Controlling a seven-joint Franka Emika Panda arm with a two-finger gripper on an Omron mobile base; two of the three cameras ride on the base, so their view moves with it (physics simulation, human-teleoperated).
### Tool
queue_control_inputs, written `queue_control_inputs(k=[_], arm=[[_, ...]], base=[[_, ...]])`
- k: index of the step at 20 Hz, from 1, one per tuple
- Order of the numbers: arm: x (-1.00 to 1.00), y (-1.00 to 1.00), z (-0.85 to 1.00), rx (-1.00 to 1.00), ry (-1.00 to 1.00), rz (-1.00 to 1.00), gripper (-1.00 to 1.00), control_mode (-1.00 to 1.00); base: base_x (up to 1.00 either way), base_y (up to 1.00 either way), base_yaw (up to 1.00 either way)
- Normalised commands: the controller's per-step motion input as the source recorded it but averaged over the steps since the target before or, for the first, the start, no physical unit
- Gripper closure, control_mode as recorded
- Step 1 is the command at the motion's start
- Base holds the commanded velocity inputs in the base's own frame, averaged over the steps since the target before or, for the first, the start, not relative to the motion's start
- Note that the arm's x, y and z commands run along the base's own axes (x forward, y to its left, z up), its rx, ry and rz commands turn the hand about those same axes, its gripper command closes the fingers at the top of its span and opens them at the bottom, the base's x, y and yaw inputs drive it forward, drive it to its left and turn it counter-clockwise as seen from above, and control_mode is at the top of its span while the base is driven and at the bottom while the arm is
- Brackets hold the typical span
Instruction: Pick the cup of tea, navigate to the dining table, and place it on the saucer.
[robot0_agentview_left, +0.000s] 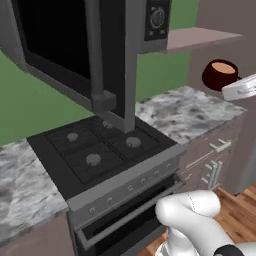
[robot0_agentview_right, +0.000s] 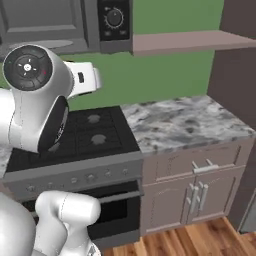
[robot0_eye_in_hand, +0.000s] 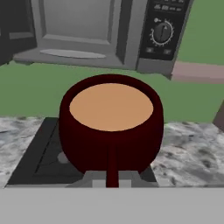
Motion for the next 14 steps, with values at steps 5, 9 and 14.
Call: queue_control_inputs(k=[5, 9, 14], arm=[[0.0, 0.0, 0.0, 0.0, 0.0, 0.0, 1.0, 1.0], [0.0, 0.0, 0.0, 0.0, 0.0, 0.0, 1.0, 1.0], [0.0, 0.0, 0.0, 0.0, 0.0, 0.0, 1.0, 1.0]], base=[[-0.23, 0.0, -0.73], [-0.22, 0.0, -0.8], [-0.19, 0.0, -0.87]])
